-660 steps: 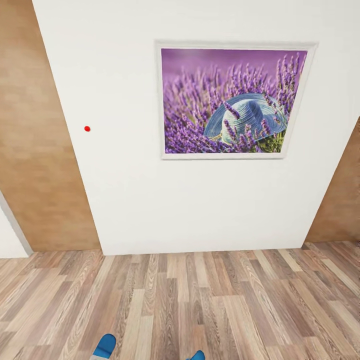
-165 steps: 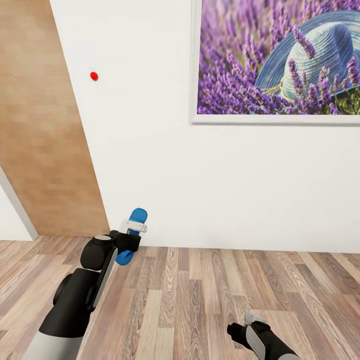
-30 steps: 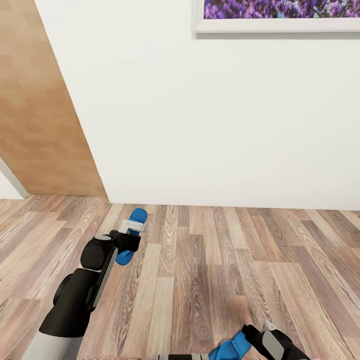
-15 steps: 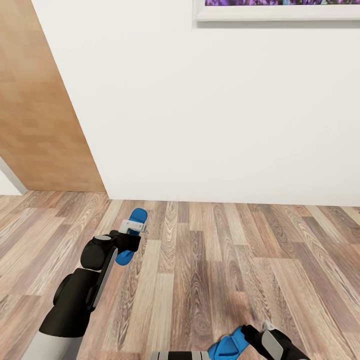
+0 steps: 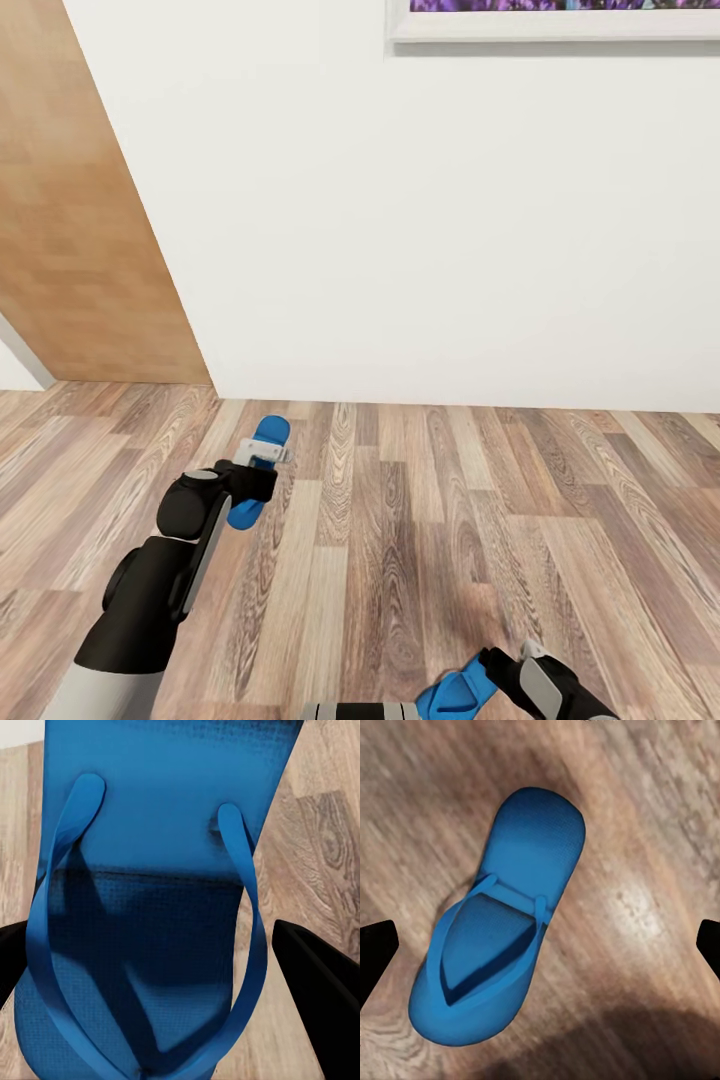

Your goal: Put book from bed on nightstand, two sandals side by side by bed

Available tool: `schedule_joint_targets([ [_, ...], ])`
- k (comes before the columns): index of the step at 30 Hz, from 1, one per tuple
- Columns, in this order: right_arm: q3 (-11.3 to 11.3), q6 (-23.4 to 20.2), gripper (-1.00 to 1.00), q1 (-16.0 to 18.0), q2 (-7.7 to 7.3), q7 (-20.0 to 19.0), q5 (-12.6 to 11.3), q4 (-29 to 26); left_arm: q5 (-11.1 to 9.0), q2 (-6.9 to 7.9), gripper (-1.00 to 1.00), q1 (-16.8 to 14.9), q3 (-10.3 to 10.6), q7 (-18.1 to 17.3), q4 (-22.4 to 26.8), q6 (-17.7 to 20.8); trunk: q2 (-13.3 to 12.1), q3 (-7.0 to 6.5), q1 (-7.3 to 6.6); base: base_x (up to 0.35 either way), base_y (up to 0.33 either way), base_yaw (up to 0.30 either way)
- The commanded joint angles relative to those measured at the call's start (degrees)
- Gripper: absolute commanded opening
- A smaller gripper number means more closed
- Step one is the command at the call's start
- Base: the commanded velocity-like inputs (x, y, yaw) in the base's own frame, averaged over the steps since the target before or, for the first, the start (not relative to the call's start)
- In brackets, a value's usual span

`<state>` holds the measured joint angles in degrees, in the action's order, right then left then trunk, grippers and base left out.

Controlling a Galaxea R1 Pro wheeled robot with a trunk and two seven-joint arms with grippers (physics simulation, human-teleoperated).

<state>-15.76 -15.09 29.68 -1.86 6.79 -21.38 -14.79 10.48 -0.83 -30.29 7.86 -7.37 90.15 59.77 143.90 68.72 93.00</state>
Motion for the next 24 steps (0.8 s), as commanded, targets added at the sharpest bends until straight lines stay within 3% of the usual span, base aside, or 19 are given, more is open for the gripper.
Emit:
schedule_joint_targets([
  [1,0.1,-0.3,1.0,0.0,0.0,0.3,-0.6,-0.2,0.5,0.17,-1.0,0.0,-0.2,-0.6,0.1,0.2,0.0,0.05,-0.01,0.0,0.0,0.0],
  [4,0.1,-0.3,1.0,0.0,0.01,0.5,-0.5,-0.2,0.5,1.59,-1.0,0.0,-2.0,-0.6,0.5,0.2,0.0,0.05,-0.01,0.0,0.0,0.0],
  [11,0.2,-0.3,1.0,0.1,0.01,0.6,-0.5,-0.4,0.1,3.74,-1.0,-0.1,-9.9,-1.1,1.1,0.2,0.0,0.05,-0.01,0.0,0.0,0.0],
  [16,0.2,-0.4,1.0,0.5,0.02,0.6,-0.5,-0.5,0.0,6.81,-1.0,-0.3,-11.9,-3.7,1.2,0.2,0.0,0.05,-0.01,0.0,0.0,0.0],
  [18,0.2,-0.4,1.0,0.7,0.02,0.6,-0.5,-0.5,0.0,8.9,-1.0,-0.5,-13.2,-6.4,1.2,0.2,0.0,0.05,-0.01,0.0,0.0,0.0],
  [19,0.2,-0.4,1.0,0.7,0.02,0.6,-0.5,-0.5,0.0,10.64,-1.0,-0.6,-14.6,-9.3,1.2,0.2,0.0,0.05,-0.01,0.0,0.0,0.0],
  [20,0.2,-0.4,1.0,0.7,0.02,0.6,-0.5,-0.5,0.0,10.64,-1.0,-0.6,-14.6,-9.3,1.2,0.2,0.0,0.05,-0.01,0.0,0.0,0.0],
  [21,0.2,-0.4,1.0,0.7,0.02,0.6,-0.5,-0.5,0.0,12.34,-1.0,-0.8,-16.1,-12.8,1.3,0.2,0.0,0.05,-0.01,0.0,0.0,0.0],
  [24,0.2,-0.4,1.0,0.8,0.02,0.6,-0.5,-0.5,0.0,14.92,-1.0,-0.9,-18.3,-18.2,1.3,0.2,0.0,0.05,-0.01,0.0,0.0,0.0],
])
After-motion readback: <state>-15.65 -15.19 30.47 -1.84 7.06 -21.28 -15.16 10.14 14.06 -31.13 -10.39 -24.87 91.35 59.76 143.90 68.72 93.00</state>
